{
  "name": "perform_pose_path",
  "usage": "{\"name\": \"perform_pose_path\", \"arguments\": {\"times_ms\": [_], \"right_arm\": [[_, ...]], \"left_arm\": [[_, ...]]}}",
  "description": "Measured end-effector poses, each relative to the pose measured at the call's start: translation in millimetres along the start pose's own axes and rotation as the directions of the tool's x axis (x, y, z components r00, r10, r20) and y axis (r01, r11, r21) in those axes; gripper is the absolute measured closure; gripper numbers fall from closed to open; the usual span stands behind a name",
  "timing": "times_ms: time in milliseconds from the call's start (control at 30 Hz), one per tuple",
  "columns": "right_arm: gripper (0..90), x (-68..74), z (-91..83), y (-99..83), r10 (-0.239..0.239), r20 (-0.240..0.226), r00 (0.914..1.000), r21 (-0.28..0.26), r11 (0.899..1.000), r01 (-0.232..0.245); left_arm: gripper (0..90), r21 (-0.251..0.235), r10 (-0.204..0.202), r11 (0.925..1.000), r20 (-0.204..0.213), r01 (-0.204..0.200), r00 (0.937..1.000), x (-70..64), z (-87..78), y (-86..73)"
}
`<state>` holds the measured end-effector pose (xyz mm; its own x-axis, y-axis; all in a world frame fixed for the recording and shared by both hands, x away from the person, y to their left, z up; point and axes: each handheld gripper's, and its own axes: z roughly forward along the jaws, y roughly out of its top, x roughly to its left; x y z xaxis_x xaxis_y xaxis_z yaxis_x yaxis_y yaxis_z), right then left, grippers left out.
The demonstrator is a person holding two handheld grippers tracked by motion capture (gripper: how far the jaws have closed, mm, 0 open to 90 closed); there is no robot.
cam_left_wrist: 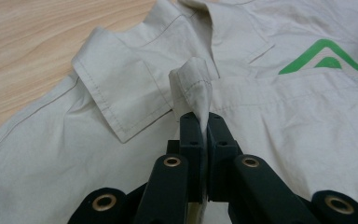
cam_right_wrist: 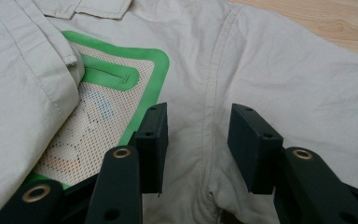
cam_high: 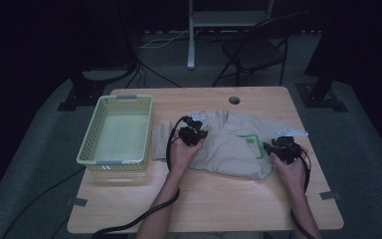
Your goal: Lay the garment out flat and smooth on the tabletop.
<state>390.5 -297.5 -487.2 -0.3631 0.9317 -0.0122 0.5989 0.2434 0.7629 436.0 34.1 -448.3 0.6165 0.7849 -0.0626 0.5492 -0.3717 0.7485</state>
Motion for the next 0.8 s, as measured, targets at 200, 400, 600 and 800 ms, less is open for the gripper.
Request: {"name": "perform_pose_path", "arguments": {"times_ms": [200,400,600,800], "right_arm": [[57.2,-0.1,0.1,0.0,0.000,0.000,1.0000,0.000,1.000,0.000],[57.2,-0.1,0.0,0.0,-0.001,0.001,1.0000,0.000,1.000,0.001],[57.2,-0.3,0.1,0.0,0.000,0.000,1.0000,0.000,1.000,0.000],[57.1,-0.2,0.1,0.0,0.001,0.001,1.0000,0.000,1.000,-0.001]], "left_arm": [[88.4,-0.008,0.017,0.9998,0.011,-0.017,0.9998,-5.8,-5.6,-0.9],[88.4,-0.025,0.030,0.9993,0.021,-0.029,0.9993,-12.4,-12.2,-3.4],[88.5,-0.030,0.049,0.9984,0.023,-0.048,0.9985,-16.9,-17.9,-7.6],[88.5,-0.033,0.056,0.9980,0.031,-0.055,0.9980,-20.4,-22.2,-12.4]]}}
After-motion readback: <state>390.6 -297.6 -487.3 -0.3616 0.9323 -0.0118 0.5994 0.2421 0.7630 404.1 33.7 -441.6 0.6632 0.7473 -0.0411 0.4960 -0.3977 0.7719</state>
